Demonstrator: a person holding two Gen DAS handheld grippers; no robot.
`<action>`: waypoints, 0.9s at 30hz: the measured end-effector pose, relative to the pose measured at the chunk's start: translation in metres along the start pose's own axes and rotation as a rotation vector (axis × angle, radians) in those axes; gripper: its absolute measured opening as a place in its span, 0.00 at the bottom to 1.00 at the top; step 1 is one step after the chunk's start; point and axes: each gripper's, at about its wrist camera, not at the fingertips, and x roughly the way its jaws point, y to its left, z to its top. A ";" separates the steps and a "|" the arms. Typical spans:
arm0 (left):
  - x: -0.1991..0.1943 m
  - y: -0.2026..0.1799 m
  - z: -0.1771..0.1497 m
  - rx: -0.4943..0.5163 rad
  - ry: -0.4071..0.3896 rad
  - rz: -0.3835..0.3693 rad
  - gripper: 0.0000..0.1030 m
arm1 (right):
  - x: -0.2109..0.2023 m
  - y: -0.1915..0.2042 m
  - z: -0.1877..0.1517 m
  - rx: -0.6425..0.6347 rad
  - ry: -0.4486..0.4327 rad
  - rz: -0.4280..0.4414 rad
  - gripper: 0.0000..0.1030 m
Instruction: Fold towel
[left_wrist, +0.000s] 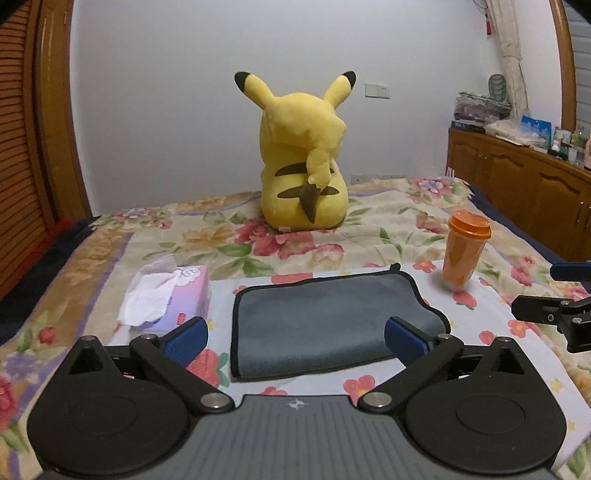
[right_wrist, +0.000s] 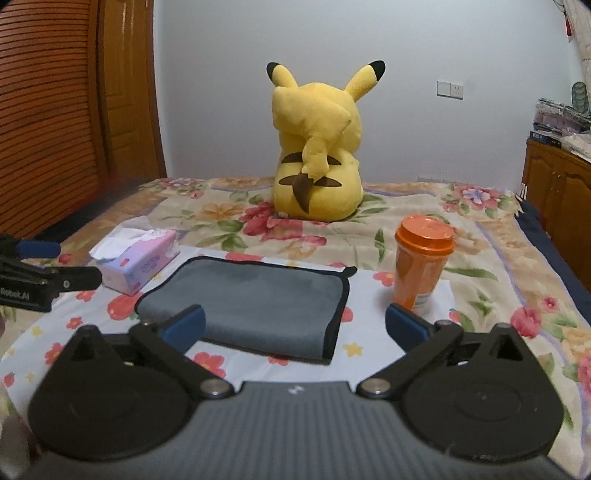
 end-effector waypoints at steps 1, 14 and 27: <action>-0.005 -0.001 0.001 -0.004 -0.001 0.002 1.00 | -0.004 0.001 0.000 -0.001 0.000 -0.003 1.00; -0.080 -0.022 0.021 -0.015 -0.033 0.009 1.00 | -0.065 0.001 0.014 0.024 -0.046 -0.025 1.00; -0.132 -0.036 0.024 0.013 -0.045 0.029 1.00 | -0.108 0.000 0.023 0.039 -0.086 -0.037 1.00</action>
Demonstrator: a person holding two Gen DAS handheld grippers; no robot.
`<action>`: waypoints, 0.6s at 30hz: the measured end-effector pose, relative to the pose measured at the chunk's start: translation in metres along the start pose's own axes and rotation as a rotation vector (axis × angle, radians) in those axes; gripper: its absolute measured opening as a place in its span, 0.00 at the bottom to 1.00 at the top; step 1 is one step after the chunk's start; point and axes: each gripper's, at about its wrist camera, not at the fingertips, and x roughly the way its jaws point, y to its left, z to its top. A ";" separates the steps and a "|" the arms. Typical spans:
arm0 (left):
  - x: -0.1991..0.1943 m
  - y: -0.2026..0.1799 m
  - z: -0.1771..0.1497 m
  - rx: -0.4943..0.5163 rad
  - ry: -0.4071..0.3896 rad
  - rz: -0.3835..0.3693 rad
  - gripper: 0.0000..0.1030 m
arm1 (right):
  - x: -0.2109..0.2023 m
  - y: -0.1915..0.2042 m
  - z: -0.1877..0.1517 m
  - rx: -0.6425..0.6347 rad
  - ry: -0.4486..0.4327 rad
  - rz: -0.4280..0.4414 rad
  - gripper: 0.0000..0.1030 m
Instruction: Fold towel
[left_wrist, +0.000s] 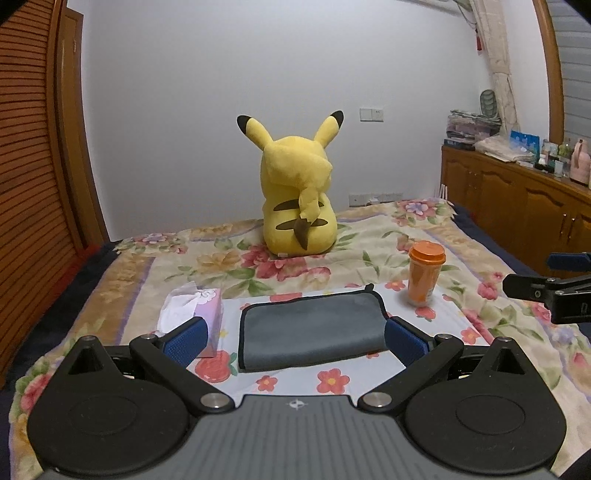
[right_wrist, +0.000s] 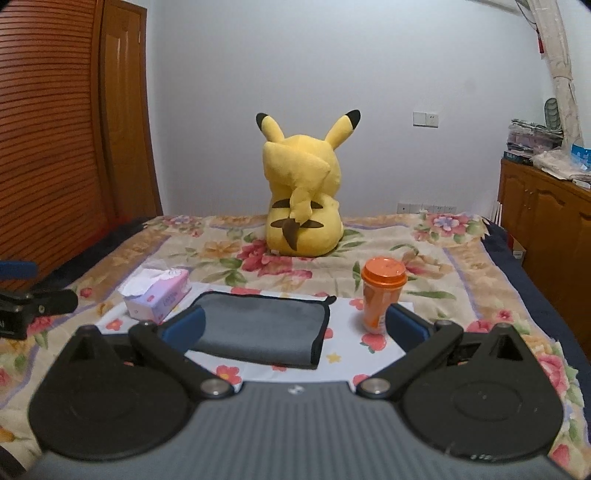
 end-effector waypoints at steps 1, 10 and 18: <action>-0.003 0.000 -0.001 -0.001 -0.002 0.001 1.00 | -0.003 0.001 0.000 -0.001 -0.003 0.000 1.00; -0.021 -0.003 -0.010 -0.004 -0.004 0.003 1.00 | -0.027 0.004 -0.002 0.003 -0.027 -0.003 1.00; -0.034 -0.013 -0.038 0.002 0.010 -0.010 1.00 | -0.041 0.011 -0.018 0.008 -0.025 -0.006 1.00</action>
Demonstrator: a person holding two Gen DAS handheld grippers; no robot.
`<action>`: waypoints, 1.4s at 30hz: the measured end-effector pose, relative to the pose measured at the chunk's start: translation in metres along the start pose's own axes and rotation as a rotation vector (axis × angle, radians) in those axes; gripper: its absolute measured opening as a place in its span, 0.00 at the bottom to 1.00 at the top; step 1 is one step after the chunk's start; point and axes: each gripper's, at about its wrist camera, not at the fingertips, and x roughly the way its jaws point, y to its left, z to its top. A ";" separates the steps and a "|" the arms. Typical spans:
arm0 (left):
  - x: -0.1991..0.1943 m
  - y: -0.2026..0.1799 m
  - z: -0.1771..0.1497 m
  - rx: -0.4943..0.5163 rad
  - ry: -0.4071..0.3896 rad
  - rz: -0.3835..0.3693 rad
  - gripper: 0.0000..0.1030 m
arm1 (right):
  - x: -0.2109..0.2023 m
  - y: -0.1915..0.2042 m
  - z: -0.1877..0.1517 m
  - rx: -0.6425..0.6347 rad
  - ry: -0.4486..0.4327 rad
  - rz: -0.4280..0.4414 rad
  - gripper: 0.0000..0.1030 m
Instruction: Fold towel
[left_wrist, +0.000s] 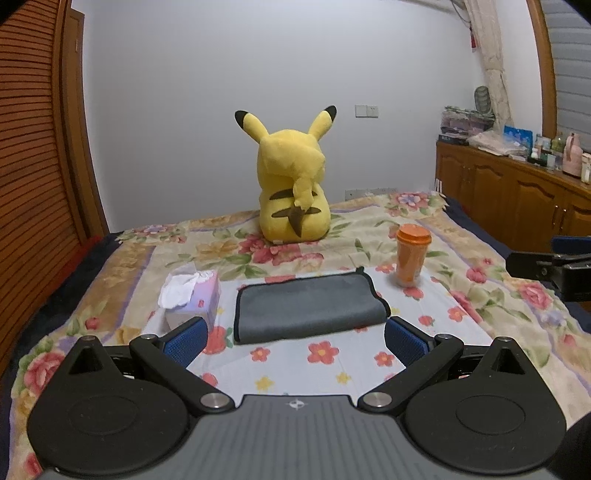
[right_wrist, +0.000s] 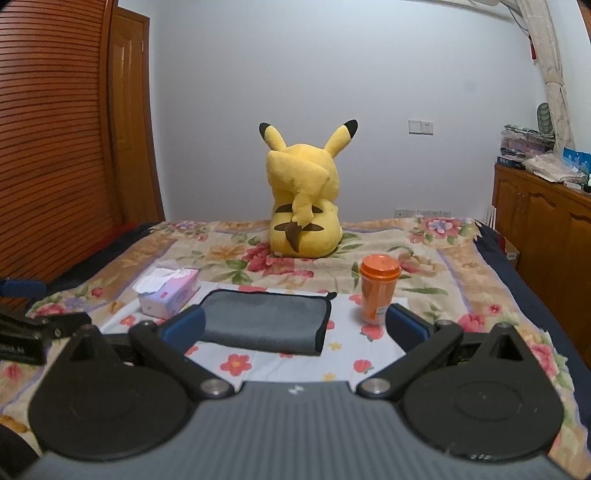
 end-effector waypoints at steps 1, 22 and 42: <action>-0.001 -0.001 -0.003 -0.001 0.003 -0.002 1.00 | -0.002 0.001 -0.002 0.001 0.001 0.001 1.00; 0.008 -0.012 -0.056 -0.034 0.062 -0.021 1.00 | -0.003 0.016 -0.056 0.036 0.041 0.001 1.00; 0.025 -0.014 -0.084 -0.055 0.067 0.000 1.00 | 0.011 0.012 -0.083 0.044 0.064 -0.036 1.00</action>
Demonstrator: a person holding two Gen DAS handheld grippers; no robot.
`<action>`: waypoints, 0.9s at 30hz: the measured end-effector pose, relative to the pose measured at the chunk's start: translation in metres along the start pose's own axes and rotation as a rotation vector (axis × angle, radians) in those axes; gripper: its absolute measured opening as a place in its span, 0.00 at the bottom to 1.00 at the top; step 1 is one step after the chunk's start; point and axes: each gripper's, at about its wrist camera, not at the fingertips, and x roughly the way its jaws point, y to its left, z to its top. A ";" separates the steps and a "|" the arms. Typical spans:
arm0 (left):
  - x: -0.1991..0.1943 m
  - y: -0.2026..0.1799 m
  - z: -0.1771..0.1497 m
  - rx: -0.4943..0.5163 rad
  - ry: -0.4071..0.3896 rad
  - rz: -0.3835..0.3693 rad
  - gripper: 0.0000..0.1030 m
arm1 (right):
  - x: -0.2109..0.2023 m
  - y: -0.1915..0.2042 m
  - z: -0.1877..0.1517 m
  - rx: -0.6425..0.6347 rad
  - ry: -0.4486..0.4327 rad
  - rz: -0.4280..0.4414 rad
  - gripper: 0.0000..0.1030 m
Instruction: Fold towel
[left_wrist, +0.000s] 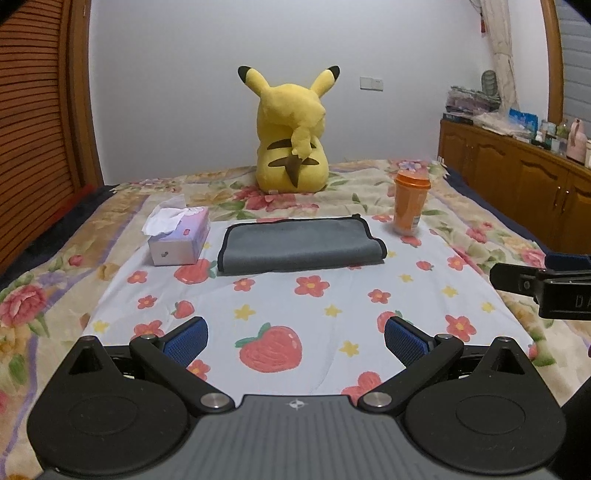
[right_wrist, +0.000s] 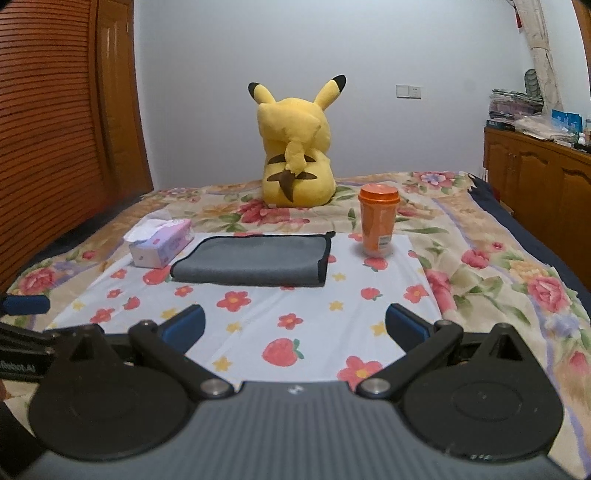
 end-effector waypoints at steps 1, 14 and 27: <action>0.000 0.001 -0.001 -0.003 -0.002 0.002 1.00 | 0.001 0.000 0.000 -0.002 -0.001 -0.001 1.00; -0.009 0.002 -0.004 0.002 -0.062 0.018 1.00 | -0.002 0.004 -0.003 -0.038 -0.024 -0.013 1.00; -0.018 0.007 -0.004 -0.018 -0.123 0.031 1.00 | -0.008 0.000 -0.003 -0.032 -0.065 -0.020 1.00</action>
